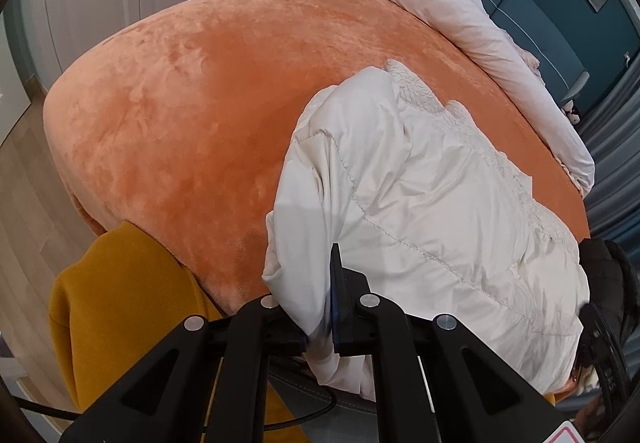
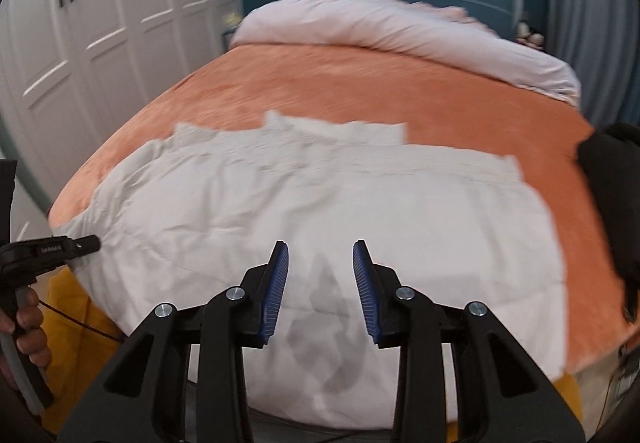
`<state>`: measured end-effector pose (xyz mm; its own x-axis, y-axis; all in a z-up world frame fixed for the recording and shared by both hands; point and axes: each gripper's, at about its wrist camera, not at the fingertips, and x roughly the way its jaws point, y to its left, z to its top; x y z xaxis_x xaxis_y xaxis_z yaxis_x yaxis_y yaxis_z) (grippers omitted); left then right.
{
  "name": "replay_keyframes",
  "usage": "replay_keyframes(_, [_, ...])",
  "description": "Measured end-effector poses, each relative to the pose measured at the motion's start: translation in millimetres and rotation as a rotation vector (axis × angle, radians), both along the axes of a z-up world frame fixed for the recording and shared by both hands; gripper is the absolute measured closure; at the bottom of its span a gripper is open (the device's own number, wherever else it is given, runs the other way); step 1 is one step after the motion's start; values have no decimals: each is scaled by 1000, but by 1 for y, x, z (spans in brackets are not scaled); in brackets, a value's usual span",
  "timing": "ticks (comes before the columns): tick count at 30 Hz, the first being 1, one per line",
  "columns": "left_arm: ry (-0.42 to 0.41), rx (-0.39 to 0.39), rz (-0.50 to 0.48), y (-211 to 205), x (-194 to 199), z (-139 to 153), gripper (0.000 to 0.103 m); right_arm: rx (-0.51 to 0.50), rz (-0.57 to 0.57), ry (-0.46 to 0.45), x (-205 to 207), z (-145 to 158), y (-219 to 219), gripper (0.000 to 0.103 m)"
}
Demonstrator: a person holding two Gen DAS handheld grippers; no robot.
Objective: Fold large clothes
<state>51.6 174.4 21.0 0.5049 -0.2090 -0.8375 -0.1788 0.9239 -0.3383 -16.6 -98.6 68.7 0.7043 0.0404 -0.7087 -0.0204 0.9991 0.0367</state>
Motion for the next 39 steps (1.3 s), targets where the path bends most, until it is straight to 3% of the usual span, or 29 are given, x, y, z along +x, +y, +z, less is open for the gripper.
replay_keyframes(6, [18, -18, 17, 6, 1, -6, 89, 36, 24, 53, 39, -10, 20, 74])
replay_keyframes(8, [42, -21, 39, 10, 2, -12, 59, 42, 21, 75, 53, -17, 24, 74])
replay_keyframes(10, [44, -45, 62, 17, -1, -17, 50, 57, 13, 100, 64, -24, 26, 74])
replay_keyframes(16, [45, -166, 98, 34, -2, -32, 36, 119, 17, 216, 102, -64, 35, 74])
replay_keyframes(23, [46, -339, 84, 36, 26, -56, 27, 66, 51, 244, 125, -87, 46, 74])
replay_keyframes(25, [56, -396, 71, 30, 37, -64, 27, 64, 57, 243, 129, -91, 47, 74])
replay_keyframes(28, [43, -389, 64, 18, 46, -62, 31, 64, 65, 244, 134, -94, 48, 74])
replay_keyframes(30, [17, -372, 45, 10, 49, -51, 46, 72, 71, 246, 136, -95, 48, 74])
replay_keyframes(32, [-26, -319, 12, 0, 48, -32, 71, 103, 73, 250, 135, -91, 42, 75])
replay_keyframes(34, [-69, -285, -34, -9, 45, -11, 86, 146, 47, 246, 125, -79, 34, 74])
replay_keyframes(37, [-130, -263, -85, -20, 34, 21, 91, 229, 21, 175, 90, -51, 12, 74])
replay_keyframes(39, [-174, -221, -121, -32, 23, 43, 91, 232, 3, 129, 57, -34, -4, 74])
